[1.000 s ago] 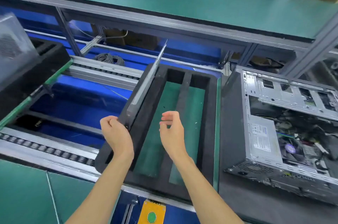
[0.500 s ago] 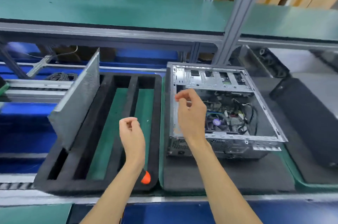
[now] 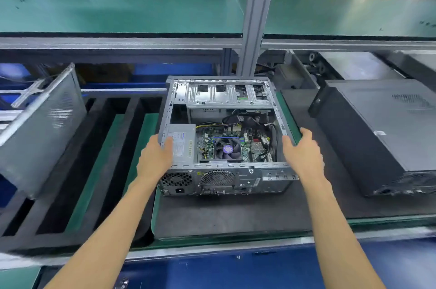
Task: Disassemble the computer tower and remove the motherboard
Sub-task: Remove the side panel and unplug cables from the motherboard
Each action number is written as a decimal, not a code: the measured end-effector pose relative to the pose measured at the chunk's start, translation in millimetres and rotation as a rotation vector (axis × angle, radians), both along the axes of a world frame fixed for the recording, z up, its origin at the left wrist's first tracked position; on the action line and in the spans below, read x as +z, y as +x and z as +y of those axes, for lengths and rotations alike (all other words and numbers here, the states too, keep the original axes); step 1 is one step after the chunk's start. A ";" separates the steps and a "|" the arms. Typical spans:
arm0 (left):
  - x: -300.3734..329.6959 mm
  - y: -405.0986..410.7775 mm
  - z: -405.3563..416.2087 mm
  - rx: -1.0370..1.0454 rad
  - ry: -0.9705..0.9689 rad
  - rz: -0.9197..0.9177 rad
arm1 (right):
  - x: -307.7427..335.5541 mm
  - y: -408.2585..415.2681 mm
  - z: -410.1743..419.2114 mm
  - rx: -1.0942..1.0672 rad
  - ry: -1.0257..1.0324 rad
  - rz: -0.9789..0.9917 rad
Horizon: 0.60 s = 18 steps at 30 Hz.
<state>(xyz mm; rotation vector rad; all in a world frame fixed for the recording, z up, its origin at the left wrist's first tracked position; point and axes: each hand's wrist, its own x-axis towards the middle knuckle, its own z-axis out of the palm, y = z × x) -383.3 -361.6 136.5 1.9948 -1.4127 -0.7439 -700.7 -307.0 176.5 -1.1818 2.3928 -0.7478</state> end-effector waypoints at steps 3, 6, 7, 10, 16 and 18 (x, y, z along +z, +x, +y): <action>2.4 -0.3 2.7 -0.005 -0.020 0.019 | -13.8 -2.3 -3.2 0.043 0.072 -0.092; 4.0 -1.0 3.8 -0.012 -0.034 -0.009 | -19.1 0.9 -4.8 0.047 0.034 -0.054; 4.2 -0.5 3.7 -0.013 -0.037 -0.017 | -18.9 1.7 -4.0 0.047 0.034 -0.042; 4.9 5.0 3.0 -0.035 -0.040 -0.022 | -18.7 6.4 0.7 0.052 0.046 -0.012; 18.1 13.2 -5.3 -0.014 0.034 -0.182 | -24.8 17.4 8.7 0.075 0.034 0.023; 27.9 -1.0 -9.7 -0.021 -0.172 -0.245 | -23.1 14.5 3.8 0.081 0.035 0.014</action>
